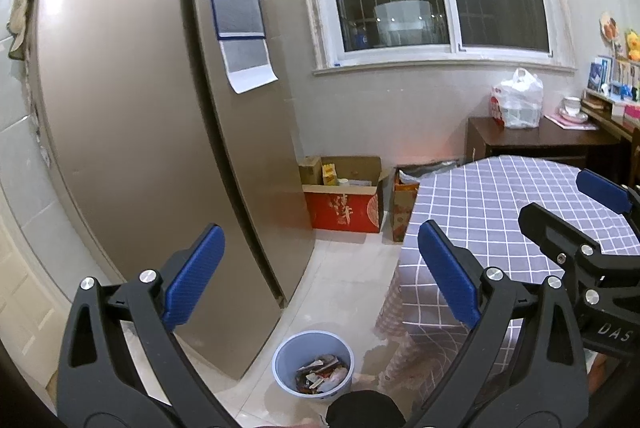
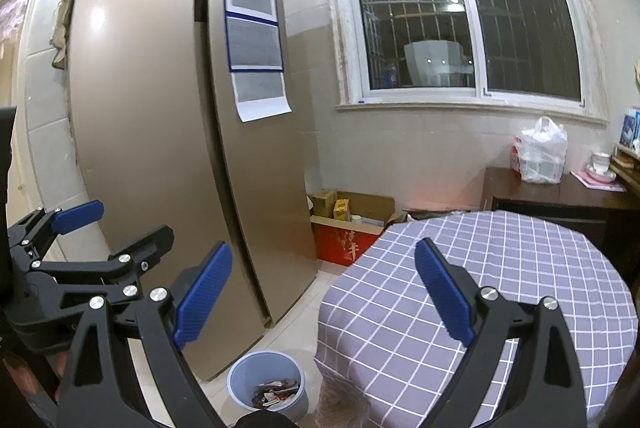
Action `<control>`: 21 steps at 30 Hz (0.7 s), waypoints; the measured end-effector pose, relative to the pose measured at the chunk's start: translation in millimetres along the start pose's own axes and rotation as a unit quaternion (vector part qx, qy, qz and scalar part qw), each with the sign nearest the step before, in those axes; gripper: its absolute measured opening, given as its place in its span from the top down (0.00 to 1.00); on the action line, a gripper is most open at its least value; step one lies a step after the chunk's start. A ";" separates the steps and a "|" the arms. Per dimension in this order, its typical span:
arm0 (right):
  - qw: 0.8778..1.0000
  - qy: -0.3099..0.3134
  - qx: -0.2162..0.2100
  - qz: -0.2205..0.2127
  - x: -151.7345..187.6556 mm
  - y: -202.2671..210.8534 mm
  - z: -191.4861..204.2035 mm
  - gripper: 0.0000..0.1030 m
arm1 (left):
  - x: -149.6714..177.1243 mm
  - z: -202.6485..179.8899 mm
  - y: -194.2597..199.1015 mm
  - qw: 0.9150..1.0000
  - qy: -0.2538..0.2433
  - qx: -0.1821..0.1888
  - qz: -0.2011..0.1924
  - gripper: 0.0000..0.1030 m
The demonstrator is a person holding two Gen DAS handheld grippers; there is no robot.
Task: Collect trash
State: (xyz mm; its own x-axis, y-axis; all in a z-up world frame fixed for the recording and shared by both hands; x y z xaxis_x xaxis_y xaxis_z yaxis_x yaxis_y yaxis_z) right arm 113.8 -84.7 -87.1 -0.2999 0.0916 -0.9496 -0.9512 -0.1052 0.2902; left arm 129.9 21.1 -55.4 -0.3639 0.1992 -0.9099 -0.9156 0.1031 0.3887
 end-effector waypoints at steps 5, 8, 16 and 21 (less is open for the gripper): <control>0.999 -0.027 0.028 0.019 15.7 -17.2 -46.2 0.12 | 6.3 -34.5 -38.7 0.999 -0.014 0.015 0.035 0.08; 0.995 -0.035 0.075 0.052 34.0 -34.6 -93.8 0.08 | 11.8 -68.9 -72.1 0.997 -0.021 0.035 0.067 0.08; 0.971 0.002 0.163 0.174 97.3 -92.3 -203.7 0.08 | 36.4 -192.4 -163.7 0.982 -0.036 0.110 0.151 0.08; 0.957 0.021 0.146 0.248 134.8 -126.9 -240.7 0.08 | 58.1 -263.9 -212.5 0.971 -0.040 0.141 0.189 0.08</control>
State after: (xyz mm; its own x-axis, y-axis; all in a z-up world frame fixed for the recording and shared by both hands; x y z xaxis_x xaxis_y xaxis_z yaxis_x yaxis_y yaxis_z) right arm 211.7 -297.3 -280.5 -0.7233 0.0612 -0.6879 -0.6736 0.1573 0.7222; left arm 258.2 -246.4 -229.1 -0.6409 0.3477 -0.6843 -0.6317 0.2676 0.7276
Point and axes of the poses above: each gripper's, at about its wrist camera, not at the fingertips, and y roughly against the way its jaws point, z to its left, x to its underside, the point moved 10 cm from there along -y, roughly the way its jaws point, and after that the axes turned 5 degrees about x, right-handed, at the moved point
